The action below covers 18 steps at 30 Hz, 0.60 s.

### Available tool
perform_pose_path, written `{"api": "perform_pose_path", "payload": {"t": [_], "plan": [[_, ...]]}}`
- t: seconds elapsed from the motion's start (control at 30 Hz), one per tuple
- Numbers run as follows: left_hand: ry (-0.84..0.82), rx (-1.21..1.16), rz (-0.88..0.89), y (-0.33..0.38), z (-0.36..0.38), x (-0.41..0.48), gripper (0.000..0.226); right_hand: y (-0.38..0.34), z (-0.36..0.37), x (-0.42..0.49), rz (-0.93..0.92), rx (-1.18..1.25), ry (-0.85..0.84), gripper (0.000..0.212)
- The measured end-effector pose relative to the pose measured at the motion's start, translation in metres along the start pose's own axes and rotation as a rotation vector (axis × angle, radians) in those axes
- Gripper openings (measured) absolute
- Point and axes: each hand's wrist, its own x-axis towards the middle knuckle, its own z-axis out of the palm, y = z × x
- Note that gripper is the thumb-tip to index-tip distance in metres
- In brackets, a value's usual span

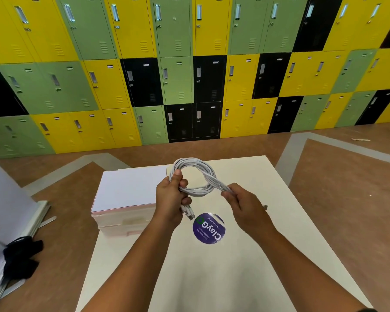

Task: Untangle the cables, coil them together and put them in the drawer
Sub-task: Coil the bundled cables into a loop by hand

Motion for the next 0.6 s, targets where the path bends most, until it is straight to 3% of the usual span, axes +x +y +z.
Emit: {"api": "perform_pose_path", "payload": {"t": [0.2,0.4,0.6], "plan": [[-0.073,-0.085,-0.037,0.001,0.002,-0.004,0.022,0.015,0.004,-0.008,-0.115,-0.34,0.28,0.042],[-0.125,-0.189,-0.13,0.006,0.004,-0.005,0.026,0.02,-0.01,-0.008,-0.203,-0.209,0.203,0.041],[-0.154,-0.283,-0.178,0.009,0.006,-0.004,0.026,0.015,-0.017,-0.006,-0.19,-0.22,0.252,0.061]]}}
